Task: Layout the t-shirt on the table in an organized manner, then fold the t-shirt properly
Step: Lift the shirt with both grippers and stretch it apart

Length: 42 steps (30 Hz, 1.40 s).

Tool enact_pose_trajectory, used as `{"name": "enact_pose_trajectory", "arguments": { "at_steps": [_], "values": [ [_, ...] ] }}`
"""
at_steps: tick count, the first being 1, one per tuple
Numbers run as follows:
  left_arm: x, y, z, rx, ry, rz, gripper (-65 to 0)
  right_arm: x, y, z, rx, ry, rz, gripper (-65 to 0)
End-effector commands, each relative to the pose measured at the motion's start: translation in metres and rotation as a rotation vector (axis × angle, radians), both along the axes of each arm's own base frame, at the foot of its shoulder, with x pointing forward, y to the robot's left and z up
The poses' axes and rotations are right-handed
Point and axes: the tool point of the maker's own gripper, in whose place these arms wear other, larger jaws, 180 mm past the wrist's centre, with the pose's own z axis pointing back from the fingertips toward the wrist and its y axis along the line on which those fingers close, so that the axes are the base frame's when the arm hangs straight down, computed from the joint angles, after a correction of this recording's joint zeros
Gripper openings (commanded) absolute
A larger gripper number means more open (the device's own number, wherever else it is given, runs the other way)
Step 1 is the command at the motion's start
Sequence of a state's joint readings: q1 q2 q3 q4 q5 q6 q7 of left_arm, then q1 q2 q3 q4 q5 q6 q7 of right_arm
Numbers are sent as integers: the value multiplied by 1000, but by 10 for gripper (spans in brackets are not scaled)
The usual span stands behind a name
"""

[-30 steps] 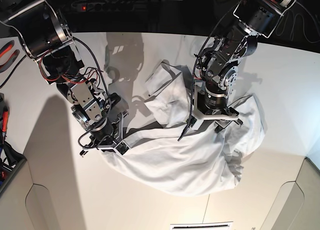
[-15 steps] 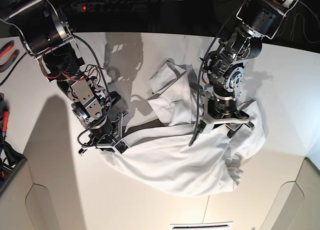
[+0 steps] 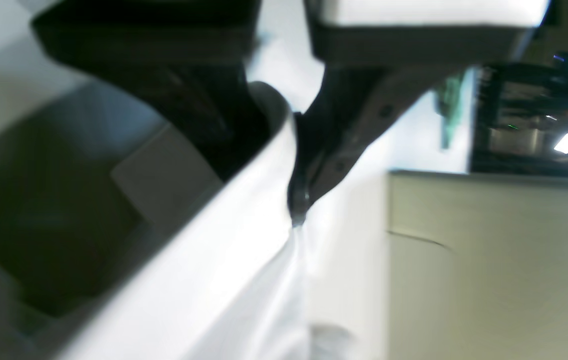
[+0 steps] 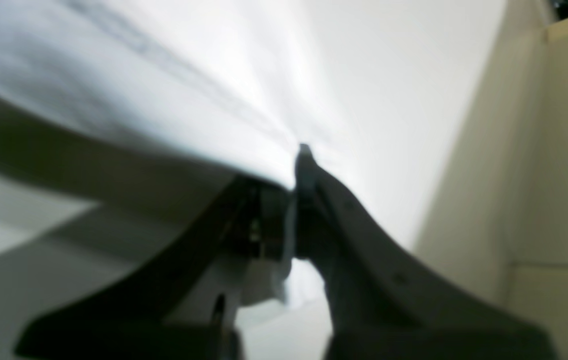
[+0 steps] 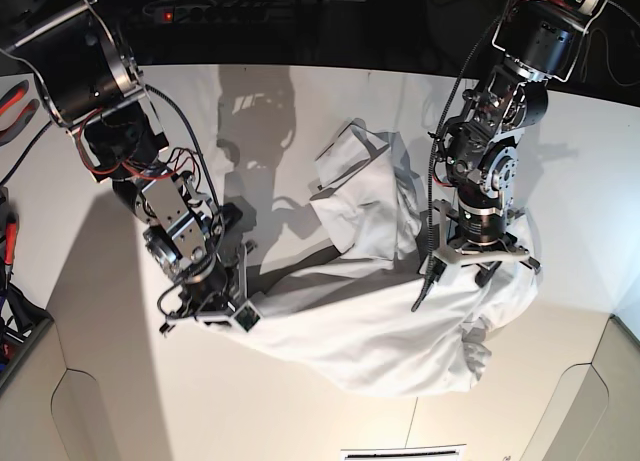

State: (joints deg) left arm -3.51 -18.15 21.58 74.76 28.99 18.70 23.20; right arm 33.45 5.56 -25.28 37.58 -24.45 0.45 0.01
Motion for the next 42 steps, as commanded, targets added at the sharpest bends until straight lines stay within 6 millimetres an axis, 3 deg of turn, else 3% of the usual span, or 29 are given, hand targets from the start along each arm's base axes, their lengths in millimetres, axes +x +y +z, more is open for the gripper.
{"name": "enact_pose_trajectory", "arguments": {
  "at_steps": [1,5,10,12,15,16,18,20,22,23,25,28,30,33,36,39,42],
  "values": [
    [19,15,47,48,-132,15,-650,36,-3,53,3,-132,-17,-650],
    [53,32,145,101,-303,3,-650,78,6,139,22,-296,-14,-650],
    [89,60,273,100,-537,47,-650,112,2,284,15,-503,-116,-650],
    [97,66,314,71,-616,57,-650,109,-10,343,28,-578,-199,-650],
    [105,70,374,13,-728,48,-650,86,-32,421,126,-687,-316,-650],
    [108,68,393,-5,-748,34,-650,74,-40,441,171,-718,-347,-650],
    [110,73,425,-58,-779,31,-650,55,-53,460,264,-749,-391,-650],
    [110,78,441,-99,-777,23,-650,46,-65,451,316,-735,-418,-650],
    [116,78,428,-123,-683,-23,-650,47,-68,411,319,-643,-407,-650],
    [121,76,408,-137,-585,-53,-650,49,-62,382,322,-561,-370,-650],
    [126,63,349,-174,-321,-129,-650,43,-36,310,332,-326,-226,-650],
    [107,34,245,-255,87,-243,-650,1,5,208,344,75,0,-650],
    [84,17,193,-294,268,-320,-650,-31,16,163,357,261,72,-650],
    [46,-2,139,-360,493,-400,-650,-67,14,128,390,417,85,-650],
    [0,-16,104,-435,726,-492,-650,-98,6,112,380,491,129,-650],
    [-37,-22,90,-566,881,-515,-650,-129,-9,103,350,540,156,-650],
    [-68,-27,89,-695,990,-555,-650,-159,-31,90,288,583,150,-650]
  ]
}}
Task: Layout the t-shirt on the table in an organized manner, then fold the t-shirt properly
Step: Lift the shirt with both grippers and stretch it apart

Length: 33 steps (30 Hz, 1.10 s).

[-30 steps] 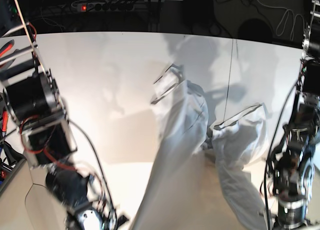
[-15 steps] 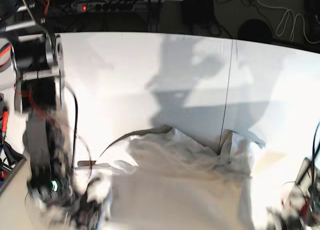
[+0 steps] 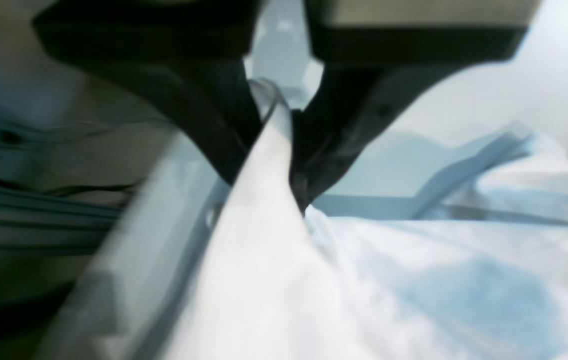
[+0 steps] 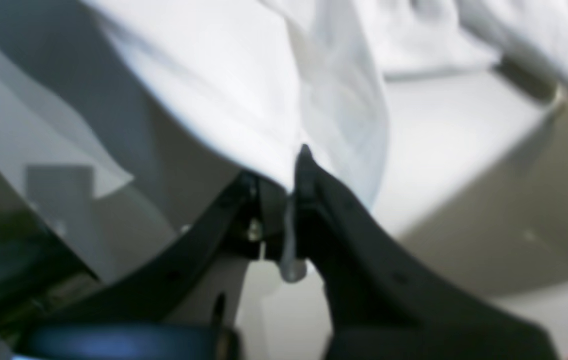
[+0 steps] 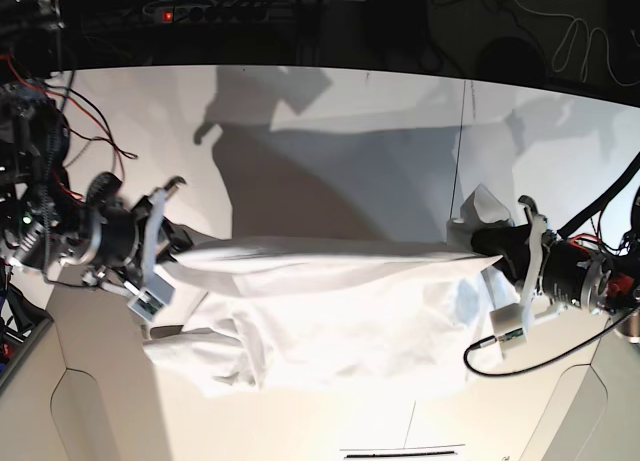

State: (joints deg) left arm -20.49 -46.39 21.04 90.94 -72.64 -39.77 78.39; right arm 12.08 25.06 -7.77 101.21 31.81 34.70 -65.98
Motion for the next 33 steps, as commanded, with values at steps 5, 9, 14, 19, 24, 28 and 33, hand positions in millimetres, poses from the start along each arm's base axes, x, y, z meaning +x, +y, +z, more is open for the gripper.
{"name": "enact_pose_trajectory", "arguments": {
  "at_steps": [5,9,14,19,24,28,33],
  "values": [
    [-16,1,19,-100,52,-7,-650,-47,-34,-19,-99,70,30,-650],
    [-25,8,14,-91,81,1,-650,-94,-57,-34,-163,191,69,-650],
    [-30,7,8,-94,100,1,-650,-140,-86,-43,-244,329,121,-650],
    [-29,14,2,-44,92,4,-650,-174,-93,-40,-227,463,182,-650],
    [0,15,1,-20,-63,54,-650,-188,-76,-29,-101,534,230,-650],
    [48,0,6,12,-350,62,-650,-146,-69,-16,-77,388,212,-650],
    [134,-7,84,87,-760,128,-650,15,-99,66,-249,-258,46,-650]
  ]
}}
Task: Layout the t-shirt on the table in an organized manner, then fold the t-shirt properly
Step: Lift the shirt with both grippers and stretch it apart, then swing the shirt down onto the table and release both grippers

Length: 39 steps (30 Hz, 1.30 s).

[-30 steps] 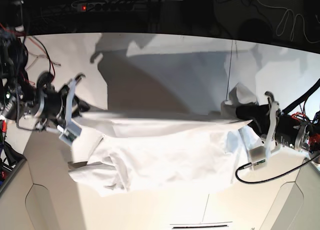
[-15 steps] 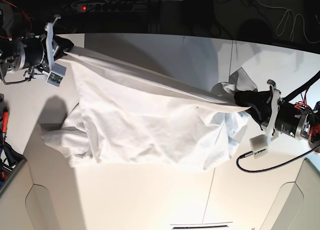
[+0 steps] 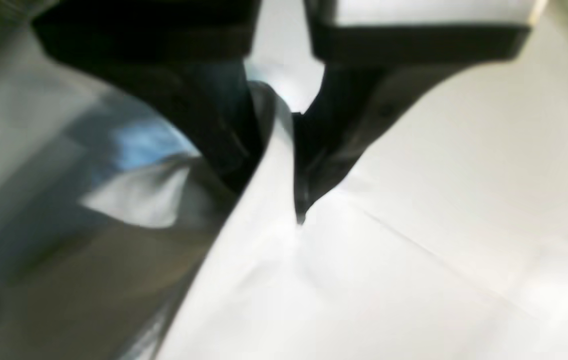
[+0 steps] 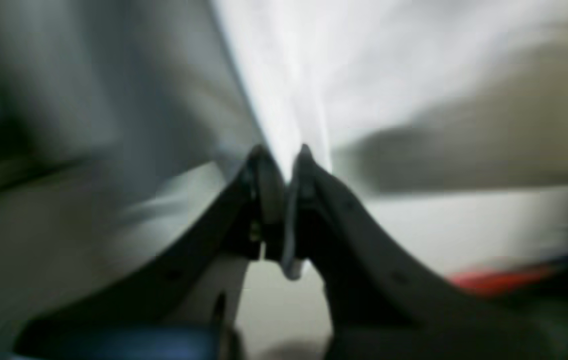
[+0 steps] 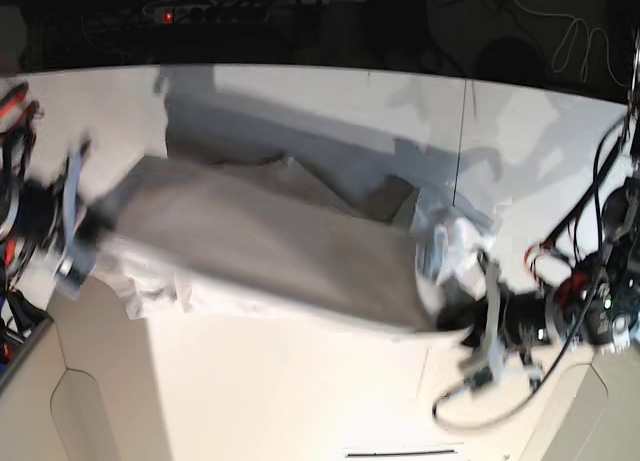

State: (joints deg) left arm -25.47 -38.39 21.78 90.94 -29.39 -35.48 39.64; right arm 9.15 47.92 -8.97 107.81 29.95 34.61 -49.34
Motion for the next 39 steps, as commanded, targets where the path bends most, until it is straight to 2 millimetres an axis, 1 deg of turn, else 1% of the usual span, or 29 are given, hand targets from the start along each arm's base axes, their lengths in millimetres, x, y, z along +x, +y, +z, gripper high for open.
{"name": "enact_pose_trajectory", "arguments": {
  "at_steps": [1,2,3,4,5,6,8,9,10,11,12,13,14,15,16,18,20,21,23,25,27,29,30,32,34,36,38,39],
  "values": [
    [39,27,63,13,-185,123,-650,40,-26,45,-55,-179,-85,-650],
    [59,39,99,7,-283,198,-650,68,-39,78,-60,-305,-151,-650],
    [75,53,140,0,-379,273,-650,91,-56,112,-69,-423,-234,-650],
    [87,67,181,-12,-471,338,-650,110,-75,149,-83,-537,-314,-650],
    [96,79,223,-27,-557,396,-650,125,-96,188,-98,-646,-398,-650],
    [100,89,263,-49,-635,443,-650,135,-115,227,-100,-748,-480,-650],
    [98,102,334,-98,-763,496,-650,143,-148,302,-69,-913,-618,-650],
    [95,107,363,-116,-813,512,-650,142,-161,336,-42,-975,-664,-650],
    [90,111,389,-127,-852,527,-650,140,-172,366,-16,-1023,-702,-650],
    [84,116,411,-134,-882,542,-650,136,-182,390,20,-1051,-737,-650],
    [79,121,428,-139,-908,556,-650,131,-190,409,65,-1066,-764,-650],
    [78,129,429,-134,-906,571,-650,126,-198,425,102,-1075,-782,-650],
    [77,136,428,-131,-900,585,-650,121,-206,435,123,-1079,-793,-650],
    [75,143,427,-128,-894,596,-650,117,-212,443,135,-1080,-797,-650],
    [73,150,426,-128,-889,605,-650,113,-217,444,139,-1070,-800,-650],
    [70,160,423,-129,-859,622,-650,111,-215,437,151,-1013,-777,-650],
    [68,161,415,-129,-805,600,-650,115,-204,420,186,-903,-723,-650],
    [71,159,401,-122,-761,580,-650,118,-196,405,188,-838,-689,-650],
    [81,150,348,-100,-615,526,-650,124,-186,365,172,-693,-643,-650],
    [86,140,282,-70,-440,475,-650,125,-179,315,139,-531,-622,-650],
    [81,133,212,-36,-261,439,-650,122,-174,260,112,-371,-609,-650],
    [68,133,144,5,-100,435,-650,112,-165,201,97,-207,-572,-650],
    [59,135,112,28,-27,441,-650,104,-158,170,97,-120,-547,-650],
    [37,137,54,68,103,445,-650,79,-141,110,108,68,-489,-650],
    [12,140,6,112,205,448,-650,45,-125,53,127,252,-442,-650],
    [-11,144,-31,154,286,450,-650,8,-110,3,142,419,-418,-650],
    [-34,147,-60,194,361,449,-650,-29,-94,-36,166,561,-392,-650],
    [-46,148,-72,218,402,439,-650,-46,-86,-52,180,625,-381,-650]
  ]
}}
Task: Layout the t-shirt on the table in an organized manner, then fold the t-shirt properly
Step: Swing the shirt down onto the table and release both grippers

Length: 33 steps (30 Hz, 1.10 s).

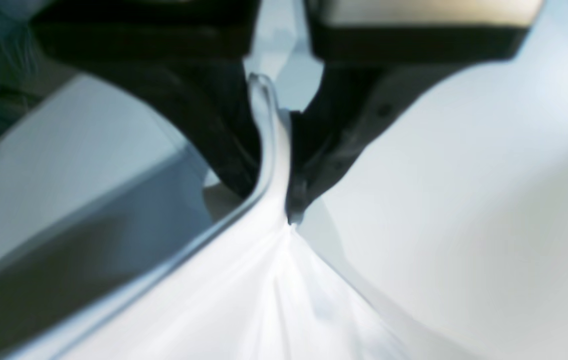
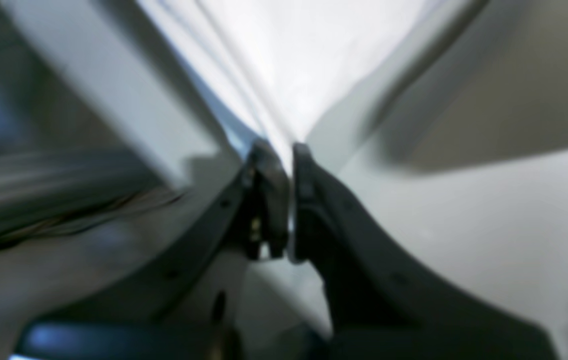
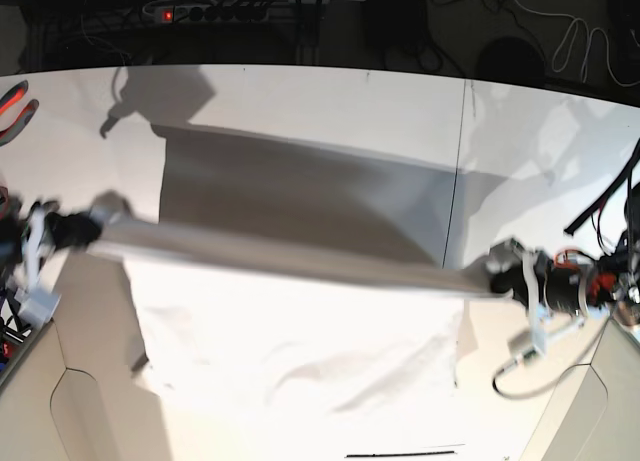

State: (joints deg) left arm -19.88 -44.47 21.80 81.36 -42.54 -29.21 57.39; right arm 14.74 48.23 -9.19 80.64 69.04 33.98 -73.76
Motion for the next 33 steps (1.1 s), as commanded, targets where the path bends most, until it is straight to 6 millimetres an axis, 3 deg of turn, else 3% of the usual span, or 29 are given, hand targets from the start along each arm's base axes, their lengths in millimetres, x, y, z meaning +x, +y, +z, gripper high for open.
{"name": "enact_pose_trajectory", "arguments": {
  "at_steps": [1,3,6,11,15,16,18,19,20,28,33],
  "values": [
    [1,54,11,182,2,81,-650,-16,-36,-4,-140,68,-8,-650],
    [-20,57,-6,210,84,66,-650,-48,-20,-24,-81,167,18,-650],
    [-44,60,-24,230,163,45,-650,-82,-1,-38,20,251,33,-650],
    [-66,59,-42,229,219,33,-650,-109,1,-50,29,319,30,-650],
    [-63,69,-42,293,199,37,-650,-111,-14,-57,-64,323,43,-650],
    [-62,76,-41,329,192,48,-631,-112,-19,-59,-89,324,47,-584],
    [-60,87,-39,390,179,64,-412,-110,-22,-60,-114,311,47,-405],
    [-59,92,-37,413,172,76,-330,-108,-23,-60,-121,301,50,-357],
    [-56,97,-36,435,157,89,-298,-104,-23,-59,-131,283,54,-349],
    [-27,134,-7,666,-28,150,-298,-71,-23,-45,-248,111,122,-351],
    [-6,121,8,635,-161,150,-298,-39,-7,-25,-230,-21,141,-351]
  ]
}}
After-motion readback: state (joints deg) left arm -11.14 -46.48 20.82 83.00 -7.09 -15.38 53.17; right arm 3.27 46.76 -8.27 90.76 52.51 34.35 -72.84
